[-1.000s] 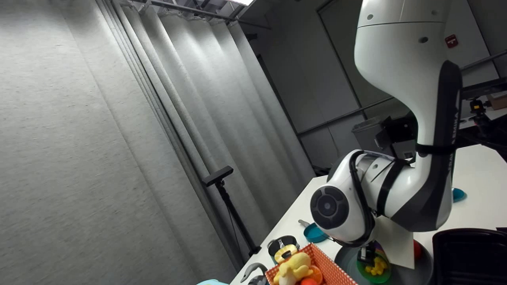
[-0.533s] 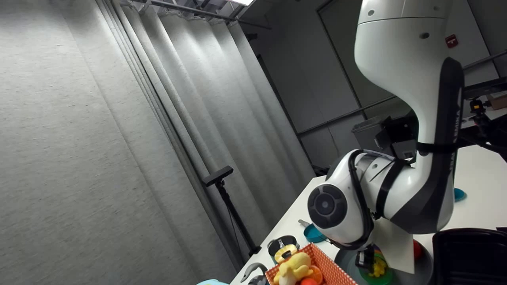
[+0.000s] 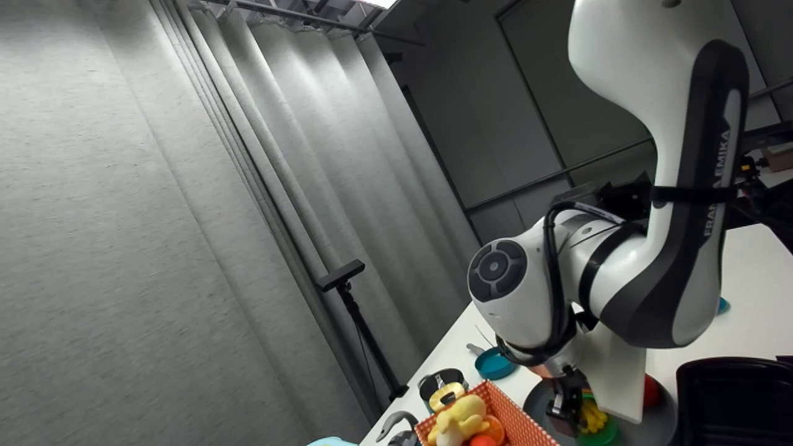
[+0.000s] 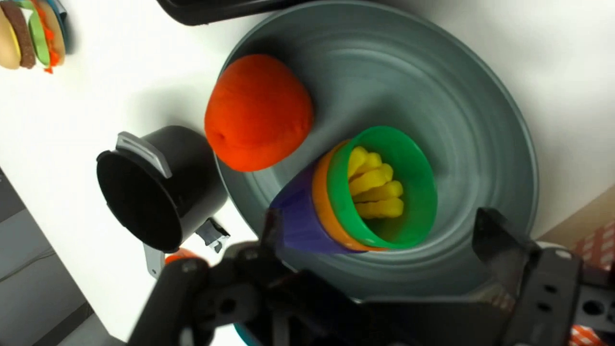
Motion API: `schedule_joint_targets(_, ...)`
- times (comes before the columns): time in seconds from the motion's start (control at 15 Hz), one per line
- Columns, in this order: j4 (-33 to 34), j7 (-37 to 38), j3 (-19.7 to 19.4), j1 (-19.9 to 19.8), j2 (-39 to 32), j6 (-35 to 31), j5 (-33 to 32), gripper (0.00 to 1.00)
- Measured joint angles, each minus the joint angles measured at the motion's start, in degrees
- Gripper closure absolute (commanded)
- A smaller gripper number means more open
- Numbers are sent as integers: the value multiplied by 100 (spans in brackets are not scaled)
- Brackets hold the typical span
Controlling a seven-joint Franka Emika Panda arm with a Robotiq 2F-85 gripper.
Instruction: Turn the cups on their side.
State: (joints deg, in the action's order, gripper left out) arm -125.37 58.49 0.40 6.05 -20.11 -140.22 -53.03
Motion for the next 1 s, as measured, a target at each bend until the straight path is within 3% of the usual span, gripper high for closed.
schedule_joint_targets(0.47,-868,-471,3,-5,1049,-550,1035,0)
schedule_joint_targets(1.0,-2349,-467,178,-4,2959,-1036,1083,0)
